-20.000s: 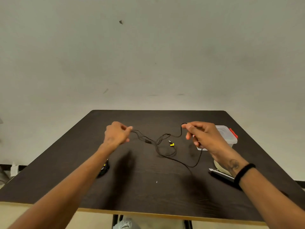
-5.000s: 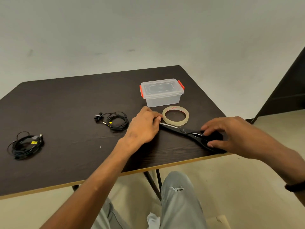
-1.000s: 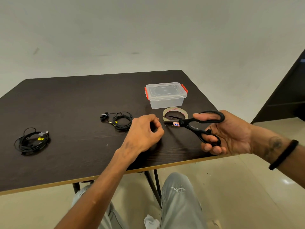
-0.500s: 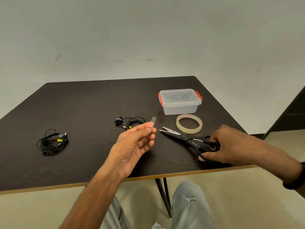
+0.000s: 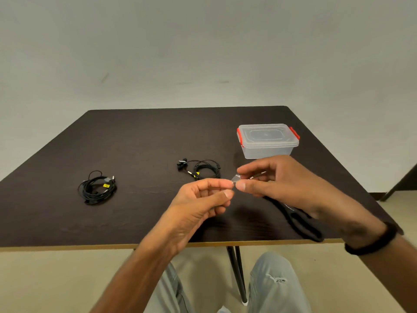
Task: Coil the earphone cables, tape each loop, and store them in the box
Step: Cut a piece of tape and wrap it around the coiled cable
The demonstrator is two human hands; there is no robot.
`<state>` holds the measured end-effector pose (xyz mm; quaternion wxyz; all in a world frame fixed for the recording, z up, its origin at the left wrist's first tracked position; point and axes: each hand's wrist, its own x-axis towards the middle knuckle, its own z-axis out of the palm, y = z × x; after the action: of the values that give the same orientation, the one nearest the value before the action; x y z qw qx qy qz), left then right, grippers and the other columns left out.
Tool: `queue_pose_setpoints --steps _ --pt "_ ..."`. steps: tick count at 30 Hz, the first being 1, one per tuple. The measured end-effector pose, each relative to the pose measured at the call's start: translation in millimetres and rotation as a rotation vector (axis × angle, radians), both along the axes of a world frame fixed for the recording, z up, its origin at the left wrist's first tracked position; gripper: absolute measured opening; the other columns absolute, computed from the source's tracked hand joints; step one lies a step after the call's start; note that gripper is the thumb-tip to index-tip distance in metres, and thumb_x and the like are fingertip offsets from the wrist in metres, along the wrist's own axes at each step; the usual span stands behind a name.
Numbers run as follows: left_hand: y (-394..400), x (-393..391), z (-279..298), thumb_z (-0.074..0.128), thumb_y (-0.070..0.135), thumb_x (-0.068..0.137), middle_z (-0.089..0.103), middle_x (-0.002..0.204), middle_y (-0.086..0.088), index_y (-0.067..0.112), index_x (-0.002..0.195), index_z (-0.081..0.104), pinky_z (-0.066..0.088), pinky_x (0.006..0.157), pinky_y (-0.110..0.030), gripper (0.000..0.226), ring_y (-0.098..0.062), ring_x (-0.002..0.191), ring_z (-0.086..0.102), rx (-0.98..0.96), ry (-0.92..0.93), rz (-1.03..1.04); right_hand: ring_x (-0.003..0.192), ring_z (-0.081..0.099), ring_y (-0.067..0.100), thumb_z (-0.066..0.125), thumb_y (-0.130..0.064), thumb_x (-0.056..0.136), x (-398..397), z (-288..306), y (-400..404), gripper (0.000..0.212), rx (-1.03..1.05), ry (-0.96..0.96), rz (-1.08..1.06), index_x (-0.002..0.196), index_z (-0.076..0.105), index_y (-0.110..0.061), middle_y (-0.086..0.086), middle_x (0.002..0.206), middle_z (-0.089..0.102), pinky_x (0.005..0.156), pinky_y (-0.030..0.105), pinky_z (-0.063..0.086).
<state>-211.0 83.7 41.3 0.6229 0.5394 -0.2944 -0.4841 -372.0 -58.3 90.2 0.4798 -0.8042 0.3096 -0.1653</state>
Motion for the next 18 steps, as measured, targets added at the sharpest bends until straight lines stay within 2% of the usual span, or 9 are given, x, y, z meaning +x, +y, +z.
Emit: queue_pose_setpoints --steps 3,6,9,11,12,14,16,18 --pt "4.1 8.9 -0.8 0.078 0.011 0.087 0.073 0.095 -0.009 0.01 0.109 0.079 0.054 0.085 -0.03 0.022 -0.015 0.086 0.067 0.005 -0.037 0.031 0.102 0.075 0.02 0.088 -0.029 0.08 16.3 -2.5 -0.5 0.029 0.101 -0.03 0.037 0.107 0.081 -0.018 0.002 0.103 0.08 0.088 0.041 0.064" --pt "6.3 13.8 -1.8 0.075 0.008 0.09 0.075 0.099 -0.014 0.008 0.111 0.078 0.055 0.086 -0.03 0.021 -0.016 0.088 0.066 0.014 -0.052 0.054 0.1 0.074 0.027 0.085 -0.018 0.086 25.6 -2.7 -1.1 0.01 0.066 -0.047 0.048 0.093 0.083 -0.011 0.007 0.095 0.081 0.086 0.043 0.065" --pt "8.6 15.4 -2.2 0.074 0.01 0.092 0.076 0.107 -0.018 0.011 0.113 0.078 0.055 0.087 -0.03 0.021 -0.015 0.087 0.067 0.017 -0.05 0.058 0.096 0.075 0.029 0.083 -0.015 0.087 34.0 -5.0 -2.5 0.003 0.015 -0.048 0.016 0.086 0.083 -0.012 0.006 0.088 0.08 0.085 0.044 0.065" --pt "8.2 20.5 -2.4 0.072 0.016 0.095 0.078 0.106 -0.016 0.015 0.114 0.079 0.054 0.085 -0.03 0.02 -0.014 0.085 0.067 0.022 -0.084 0.076 0.088 0.075 0.026 0.084 -0.018 0.087 38.7 -6.3 -2.4 0.004 -0.026 -0.046 0.007 0.084 0.083 -0.017 0.003 0.083 0.08 0.083 0.041 0.065" --pt "6.7 25.4 -3.7 0.071 0.019 0.096 0.079 0.102 -0.012 0.017 0.115 0.078 0.055 0.081 -0.029 0.02 -0.013 0.082 0.067 0.029 -0.146 0.099 0.08 0.074 0.018 0.083 -0.02 0.087 41.4 -7.3 -3.4 0.005 -0.074 -0.041 0.0 0.083 0.083 -0.018 0.0 0.08 0.079 0.078 0.032 0.063" --pt "0.4 40.9 -9.2 0.075 0.026 0.095 0.08 0.091 -0.002 0.021 0.116 0.077 0.056 0.074 -0.024 0.022 -0.007 0.074 0.069 0.057 -0.454 0.232 0.069 0.068 0.0 0.081 -0.025 0.09 48.3 -8.7 -5.3 0.008 -0.224 -0.02 -0.073 0.082 0.082 -0.022 -0.009 0.074 0.077 0.063 0.007 0.048" --pt "-6.0 59.9 -10.3 0.077 0.026 0.092 0.077 0.082 0.007 0.026 0.109 0.077 0.052 0.072 -0.014 0.017 -0.001 0.068 0.067 0.04 -0.822 0.4 0.069 0.066 -0.004 0.079 -0.03 0.091 58.7 -10.3 -10.5 0.009 -0.298 -0.076 -0.197 0.083 0.081 -0.024 -0.011 0.077 0.076 0.057 0.003 0.042" --pt "-14.4 79.3 -4.6 0.076 0.024 0.092 0.076 0.084 0.011 0.028 0.104 0.079 0.048 0.073 -0.01 0.013 -0.001 0.071 0.065 -0.007 -1.087 0.458 0.069 0.065 -0.005 0.081 -0.037 0.088 73.0 -16.3 -15.9 0.012 -0.3 -0.162 -0.276 0.09 0.082 -0.025 -0.011 0.081 0.076 0.061 0.009 0.043"
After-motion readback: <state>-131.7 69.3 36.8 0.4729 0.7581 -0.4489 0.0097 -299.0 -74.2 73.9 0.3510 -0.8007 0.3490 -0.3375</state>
